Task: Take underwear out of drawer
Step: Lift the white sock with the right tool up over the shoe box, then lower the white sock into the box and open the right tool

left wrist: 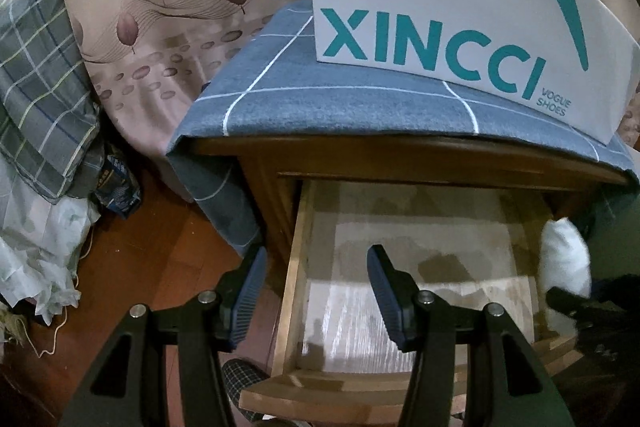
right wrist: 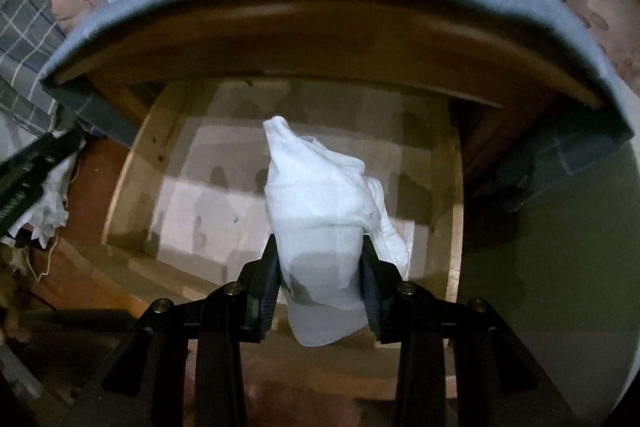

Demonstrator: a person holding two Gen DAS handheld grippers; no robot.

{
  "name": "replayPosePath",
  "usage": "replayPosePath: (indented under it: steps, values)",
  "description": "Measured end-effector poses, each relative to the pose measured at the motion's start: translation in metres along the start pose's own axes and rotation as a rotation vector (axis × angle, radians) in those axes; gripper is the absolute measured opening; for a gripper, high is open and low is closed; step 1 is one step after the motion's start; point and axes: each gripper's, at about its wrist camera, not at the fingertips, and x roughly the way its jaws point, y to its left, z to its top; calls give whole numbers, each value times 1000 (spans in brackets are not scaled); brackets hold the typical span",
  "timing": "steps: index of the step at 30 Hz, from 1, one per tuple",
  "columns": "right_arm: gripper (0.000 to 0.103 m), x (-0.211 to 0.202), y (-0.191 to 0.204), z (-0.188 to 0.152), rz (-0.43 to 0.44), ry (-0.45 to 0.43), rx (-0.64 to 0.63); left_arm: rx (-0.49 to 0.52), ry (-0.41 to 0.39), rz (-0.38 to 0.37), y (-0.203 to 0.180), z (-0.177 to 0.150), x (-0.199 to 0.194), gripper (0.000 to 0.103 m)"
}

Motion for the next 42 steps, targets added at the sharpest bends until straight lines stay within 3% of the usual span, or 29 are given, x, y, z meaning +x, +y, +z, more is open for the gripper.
replayPosePath:
  steps: [10,17,28,33,42]
  values:
    - [34,-59,7,14,32,-37,-7,-33,19,-11,10,0,2,54]
    - [34,-114,17,31,38,-110,-42,-36,17,-7,10,0,2,54]
    - [34,-189,40,88,38,-242,-86,-51,11,-12,15,1,-2,53]
    - [34,-199,42,126,-3,-284,-88,-44,8,-10,14,1,-3,53]
    - [34,-163,45,190,-72,-269,-89,-50,8,-7,16,2,-2,53]
